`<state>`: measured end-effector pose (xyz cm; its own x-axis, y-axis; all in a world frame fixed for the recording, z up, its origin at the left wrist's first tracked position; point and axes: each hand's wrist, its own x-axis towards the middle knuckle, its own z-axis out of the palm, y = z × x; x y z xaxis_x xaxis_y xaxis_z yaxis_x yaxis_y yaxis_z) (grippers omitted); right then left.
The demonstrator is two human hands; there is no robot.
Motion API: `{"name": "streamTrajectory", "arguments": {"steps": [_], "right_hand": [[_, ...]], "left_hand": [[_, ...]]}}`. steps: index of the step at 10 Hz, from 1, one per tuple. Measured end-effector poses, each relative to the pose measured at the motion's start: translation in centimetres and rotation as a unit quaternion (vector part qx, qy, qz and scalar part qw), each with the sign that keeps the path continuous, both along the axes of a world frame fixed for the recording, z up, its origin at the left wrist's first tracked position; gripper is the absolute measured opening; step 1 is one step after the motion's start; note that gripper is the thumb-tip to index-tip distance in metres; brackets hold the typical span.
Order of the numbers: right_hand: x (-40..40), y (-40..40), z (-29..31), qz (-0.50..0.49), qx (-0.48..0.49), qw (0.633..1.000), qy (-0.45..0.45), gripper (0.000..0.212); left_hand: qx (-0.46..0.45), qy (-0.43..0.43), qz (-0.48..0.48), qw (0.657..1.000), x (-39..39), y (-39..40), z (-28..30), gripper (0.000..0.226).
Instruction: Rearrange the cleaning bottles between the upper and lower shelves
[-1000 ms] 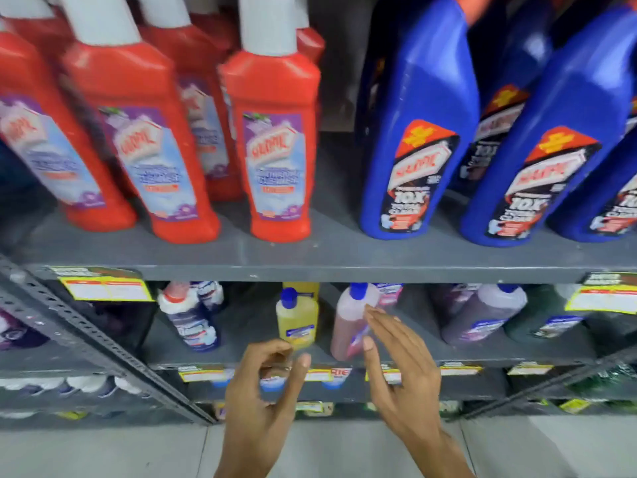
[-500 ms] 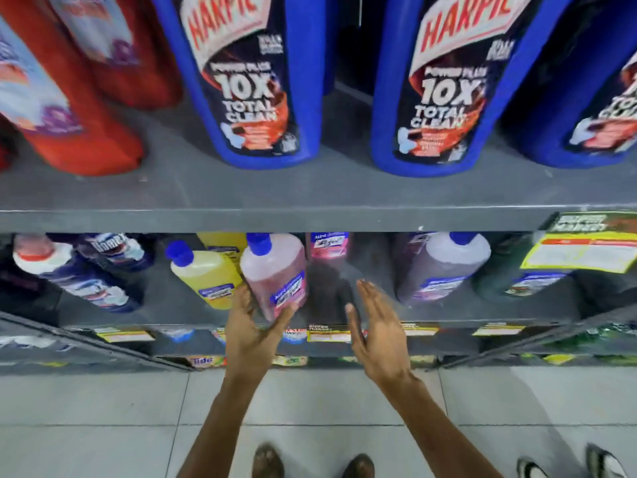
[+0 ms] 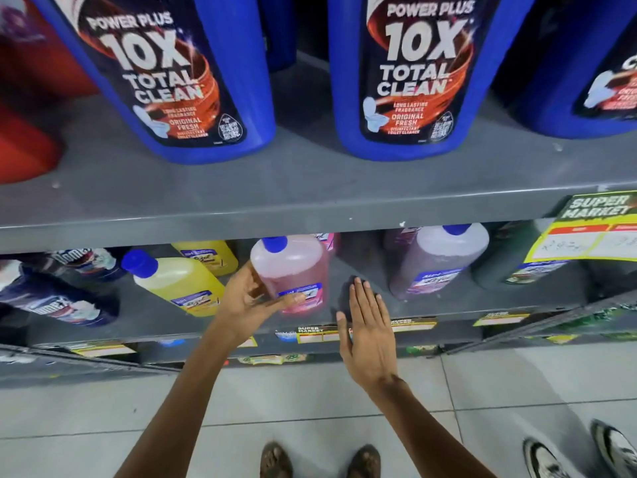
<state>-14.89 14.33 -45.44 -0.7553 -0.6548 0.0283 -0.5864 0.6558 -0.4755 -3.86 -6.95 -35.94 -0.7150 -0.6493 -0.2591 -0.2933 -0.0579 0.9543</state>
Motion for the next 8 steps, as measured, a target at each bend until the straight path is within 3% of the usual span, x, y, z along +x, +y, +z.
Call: {"name": "streamTrajectory", "arguments": {"steps": [5, 7, 8], "right_hand": [[0.0, -0.1, -0.3, 0.002, 0.016, 1.0, 0.026, 0.062], [-0.3, 0.1, 0.5, 0.012, 0.025, 1.0, -0.01, 0.065], [-0.1, 0.6, 1.4, 0.024, -0.005, 0.999, -0.023, 0.064]], "left_hand": [[0.056, 0.022, -0.113, 0.992, -1.4, -0.1, 1.0, 0.079], [-0.005, 0.001, -0.081, 0.997, -0.7, 1.0, 1.3, 0.078], [-0.053, 0.0, -0.035, 0.998, 0.7, 2.6, 1.9, 0.093]]}}
